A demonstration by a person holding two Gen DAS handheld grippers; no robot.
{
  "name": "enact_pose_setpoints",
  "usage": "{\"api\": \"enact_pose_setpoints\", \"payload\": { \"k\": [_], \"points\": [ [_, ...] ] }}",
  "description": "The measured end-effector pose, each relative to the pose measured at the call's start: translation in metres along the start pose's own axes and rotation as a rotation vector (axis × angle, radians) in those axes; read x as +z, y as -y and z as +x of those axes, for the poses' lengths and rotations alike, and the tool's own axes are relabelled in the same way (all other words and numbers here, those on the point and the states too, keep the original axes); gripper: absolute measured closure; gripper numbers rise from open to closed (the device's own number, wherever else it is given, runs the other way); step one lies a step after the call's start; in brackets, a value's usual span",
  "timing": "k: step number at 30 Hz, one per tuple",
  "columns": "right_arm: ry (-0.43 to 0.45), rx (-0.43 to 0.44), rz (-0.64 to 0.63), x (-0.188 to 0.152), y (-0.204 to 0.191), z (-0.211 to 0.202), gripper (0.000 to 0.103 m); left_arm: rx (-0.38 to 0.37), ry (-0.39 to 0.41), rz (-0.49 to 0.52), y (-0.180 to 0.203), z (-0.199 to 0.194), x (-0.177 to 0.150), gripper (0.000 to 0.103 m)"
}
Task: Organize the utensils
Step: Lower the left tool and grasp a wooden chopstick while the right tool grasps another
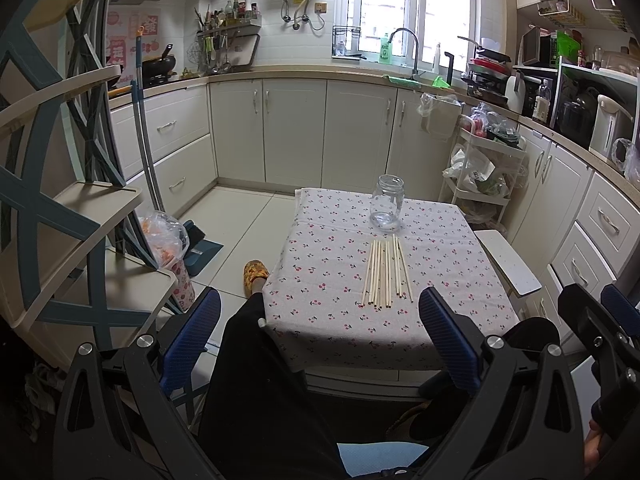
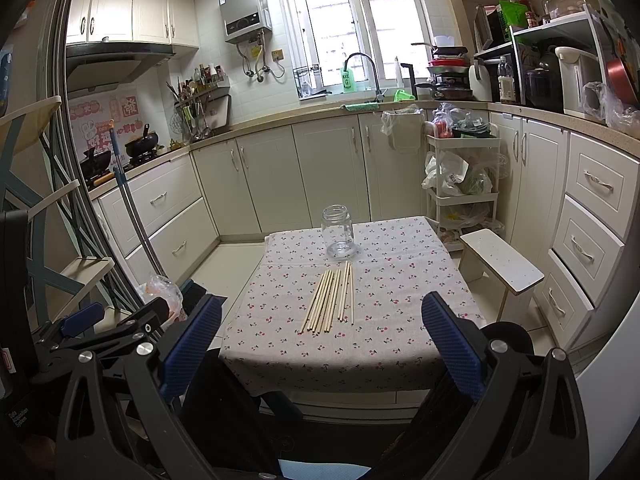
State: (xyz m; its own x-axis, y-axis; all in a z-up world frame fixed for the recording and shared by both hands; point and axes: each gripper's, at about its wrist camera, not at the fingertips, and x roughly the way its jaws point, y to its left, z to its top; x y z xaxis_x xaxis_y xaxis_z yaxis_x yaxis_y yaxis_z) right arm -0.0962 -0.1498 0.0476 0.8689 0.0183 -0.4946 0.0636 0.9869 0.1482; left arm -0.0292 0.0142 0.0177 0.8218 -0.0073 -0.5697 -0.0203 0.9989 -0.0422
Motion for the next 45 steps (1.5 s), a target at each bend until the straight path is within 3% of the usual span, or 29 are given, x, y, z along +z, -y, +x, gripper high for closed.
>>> {"api": "enact_pose_setpoints", "payload": {
  "k": [7,11,16,21,26,33,36,45],
  "points": [
    [-0.028,-0.001,0.009,-0.005,-0.002,0.013,0.007,-0.016,-0.023,0.007,0.006,0.01,-0.005,0.008],
    [-0.056,-0.024,0.006,-0.008,0.006,0.039,0.007,-0.023,-0.08,0.003,0.003,0.036,-0.007,0.008],
    [-0.125,-0.045,0.049,-0.012,0.027,0.087,0.007,-0.019,-0.175,-0.026,-0.003,0.09,-0.01,0.008],
    [-0.204,-0.058,0.073,-0.013,0.052,0.154,0.007,-0.011,-0.25,0.018,0.006,0.154,-0.004,0.008],
    [-0.274,-0.065,0.047,-0.016,0.066,0.223,0.008,-0.109,-0.341,0.001,0.019,0.236,0.003,0.008],
    [-0.412,-0.011,-0.001,-0.023,0.073,0.332,0.047,-0.057,-0.349,0.06,0.037,0.32,0.014,0.008],
    [-0.457,0.007,-0.02,-0.027,0.074,0.37,0.058,-0.048,-0.361,0.063,0.04,0.349,0.017,0.008],
    [-0.522,0.02,-0.074,-0.03,0.073,0.432,0.061,-0.051,-0.404,0.044,0.047,0.407,0.013,0.008]
  ]
}}
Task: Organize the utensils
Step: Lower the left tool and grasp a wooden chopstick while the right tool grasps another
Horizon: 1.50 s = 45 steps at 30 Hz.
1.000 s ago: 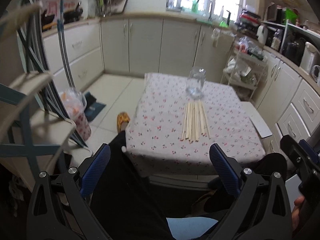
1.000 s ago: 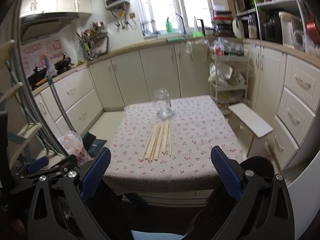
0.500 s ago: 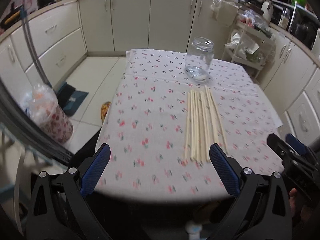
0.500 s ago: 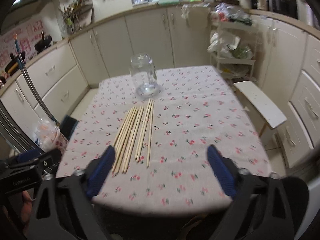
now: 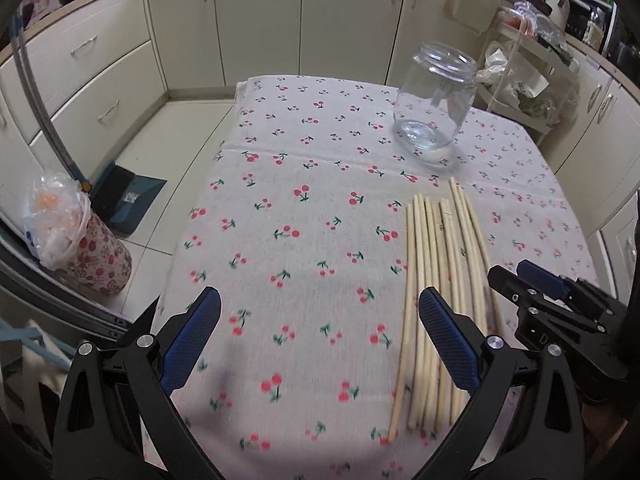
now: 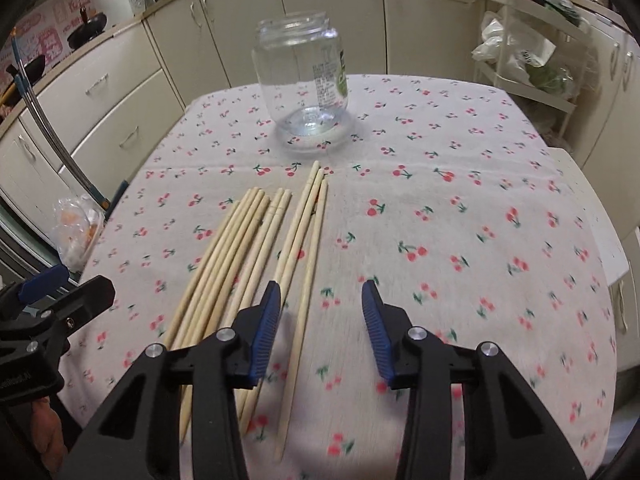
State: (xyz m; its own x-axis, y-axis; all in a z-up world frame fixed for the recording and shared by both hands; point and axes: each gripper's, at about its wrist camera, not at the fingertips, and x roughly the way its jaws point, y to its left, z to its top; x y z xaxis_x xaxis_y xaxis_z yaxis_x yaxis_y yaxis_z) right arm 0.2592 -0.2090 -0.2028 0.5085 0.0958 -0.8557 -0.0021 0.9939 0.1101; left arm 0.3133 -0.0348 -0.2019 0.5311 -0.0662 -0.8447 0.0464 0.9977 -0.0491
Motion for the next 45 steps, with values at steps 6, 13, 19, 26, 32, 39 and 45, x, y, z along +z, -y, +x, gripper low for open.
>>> {"api": "enact_pose_setpoints", "payload": {
  "k": [6,13,19,26,32,39,45],
  "points": [
    [0.002,-0.022,-0.047,0.008,0.003,0.013,0.066,0.009,-0.029,0.023,0.009,0.026,0.005,0.008],
    [0.015,-0.027,-0.048,0.014,0.015,0.014,0.082,0.012,-0.02,0.072,0.025,0.045,0.015,0.008],
    [0.035,0.006,-0.019,0.013,0.02,0.013,0.082,0.03,-0.033,0.14,0.038,0.06,0.021,0.009],
    [0.035,0.047,0.012,0.014,0.025,0.013,0.078,0.032,-0.034,0.101,0.024,0.062,0.031,0.011],
    [0.035,0.064,0.013,0.013,0.022,0.013,0.07,0.026,-0.051,0.131,0.029,0.066,0.03,0.011],
    [0.035,0.067,0.016,0.013,0.023,0.013,0.069,0.018,-0.049,0.131,0.034,0.064,0.031,0.011],
    [0.037,0.071,0.018,0.013,0.022,0.012,0.066,0.027,-0.049,0.147,0.035,0.063,0.029,0.011]
  ]
}}
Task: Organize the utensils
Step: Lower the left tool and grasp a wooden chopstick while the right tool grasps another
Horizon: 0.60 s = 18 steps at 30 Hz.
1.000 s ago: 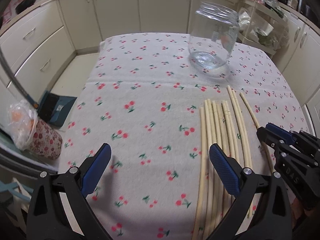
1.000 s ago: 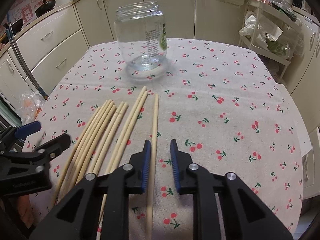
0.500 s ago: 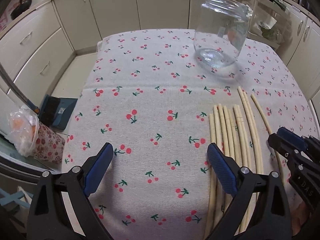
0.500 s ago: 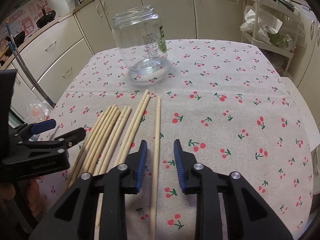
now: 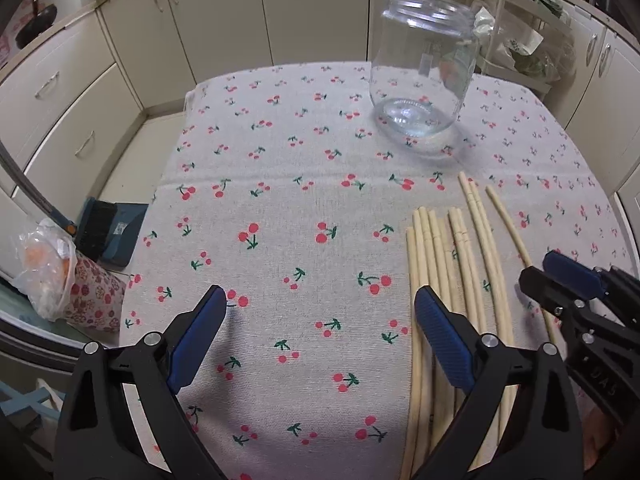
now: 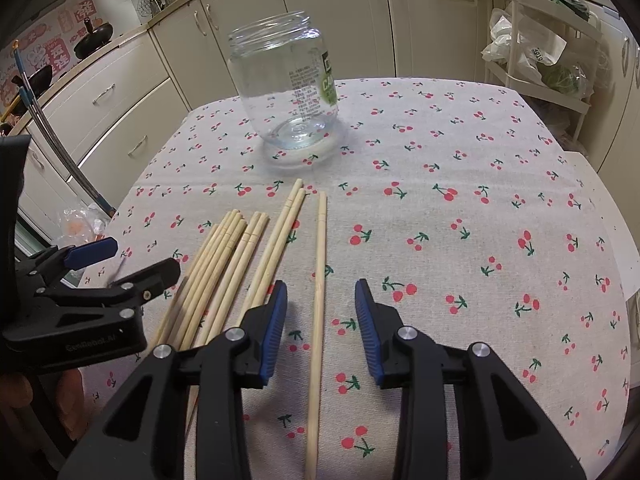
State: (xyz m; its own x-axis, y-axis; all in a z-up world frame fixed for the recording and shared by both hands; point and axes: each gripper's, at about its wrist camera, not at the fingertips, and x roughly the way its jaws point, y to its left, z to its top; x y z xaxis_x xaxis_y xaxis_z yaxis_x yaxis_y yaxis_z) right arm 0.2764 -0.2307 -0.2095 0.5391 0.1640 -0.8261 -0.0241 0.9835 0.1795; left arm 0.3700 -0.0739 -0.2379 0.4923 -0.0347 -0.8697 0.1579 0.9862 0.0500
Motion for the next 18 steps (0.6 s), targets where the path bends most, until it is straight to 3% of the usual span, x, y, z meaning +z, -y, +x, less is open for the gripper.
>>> {"api": "enact_pose_setpoints", "payload": {
  "k": [18],
  "points": [
    [0.001,0.001,0.003,-0.0002,0.0013,-0.001,0.064,-0.004,-0.002,0.011,0.0027,0.0039,0.0004,0.011]
  ]
}}
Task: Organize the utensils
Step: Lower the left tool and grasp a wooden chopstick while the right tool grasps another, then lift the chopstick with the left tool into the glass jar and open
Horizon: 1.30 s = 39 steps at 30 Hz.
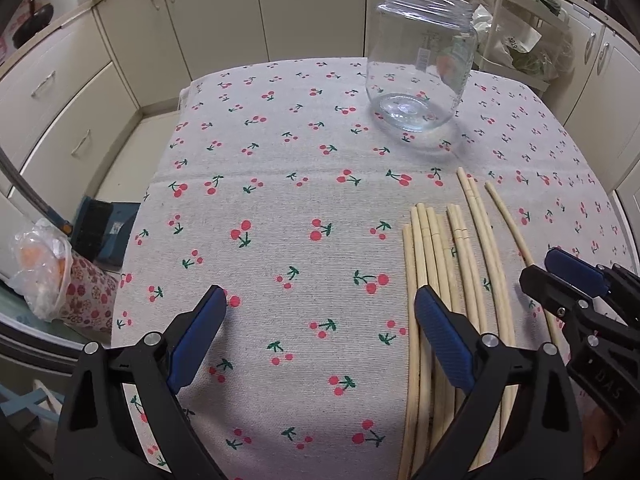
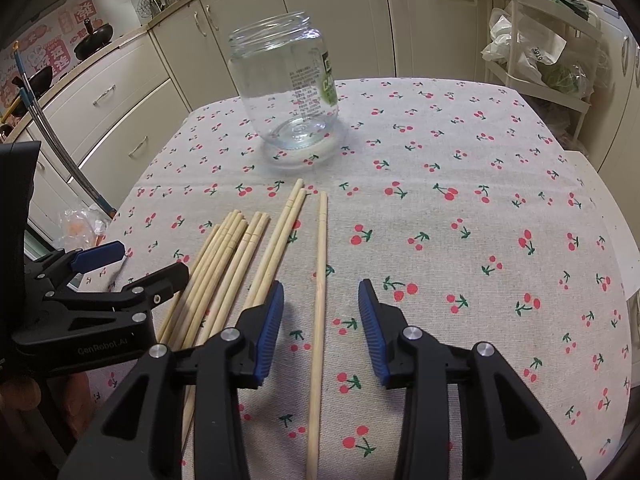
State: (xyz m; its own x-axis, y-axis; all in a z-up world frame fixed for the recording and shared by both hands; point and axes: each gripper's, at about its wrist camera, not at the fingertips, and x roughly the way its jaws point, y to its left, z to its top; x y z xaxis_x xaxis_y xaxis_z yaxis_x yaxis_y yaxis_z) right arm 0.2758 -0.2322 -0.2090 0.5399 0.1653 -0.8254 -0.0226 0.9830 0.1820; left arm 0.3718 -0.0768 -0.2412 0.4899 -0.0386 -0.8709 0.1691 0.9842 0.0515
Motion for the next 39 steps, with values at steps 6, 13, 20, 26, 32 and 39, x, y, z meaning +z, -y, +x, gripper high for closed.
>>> {"api": "enact_pose_setpoints", "payload": {
  "k": [6,13,20,26,32,39],
  "points": [
    [-0.001,-0.012,-0.022,0.001,-0.003,0.001,0.064,-0.01,-0.003,0.002,0.005,0.01,0.007,0.012],
    [-0.014,-0.061,-0.076,0.013,-0.006,0.011,0.072,-0.037,0.011,0.011,0.012,0.012,0.02,0.041],
    [-0.023,-0.095,-0.16,0.019,-0.013,0.018,0.096,-0.096,0.009,0.028,0.017,0.006,0.022,0.097],
    [-0.03,-0.071,-0.151,0.018,-0.011,0.017,0.097,-0.159,-0.004,0.016,0.008,0.005,0.019,0.098],
    [-0.036,-0.073,-0.159,0.02,-0.013,0.02,0.096,-0.146,-0.027,0.039,0.011,0.007,0.023,0.098],
    [-0.042,0.016,-0.076,0.019,-0.001,0.014,0.097,-0.188,0.057,0.011,0.001,-0.015,0.038,0.099]
  ]
}}
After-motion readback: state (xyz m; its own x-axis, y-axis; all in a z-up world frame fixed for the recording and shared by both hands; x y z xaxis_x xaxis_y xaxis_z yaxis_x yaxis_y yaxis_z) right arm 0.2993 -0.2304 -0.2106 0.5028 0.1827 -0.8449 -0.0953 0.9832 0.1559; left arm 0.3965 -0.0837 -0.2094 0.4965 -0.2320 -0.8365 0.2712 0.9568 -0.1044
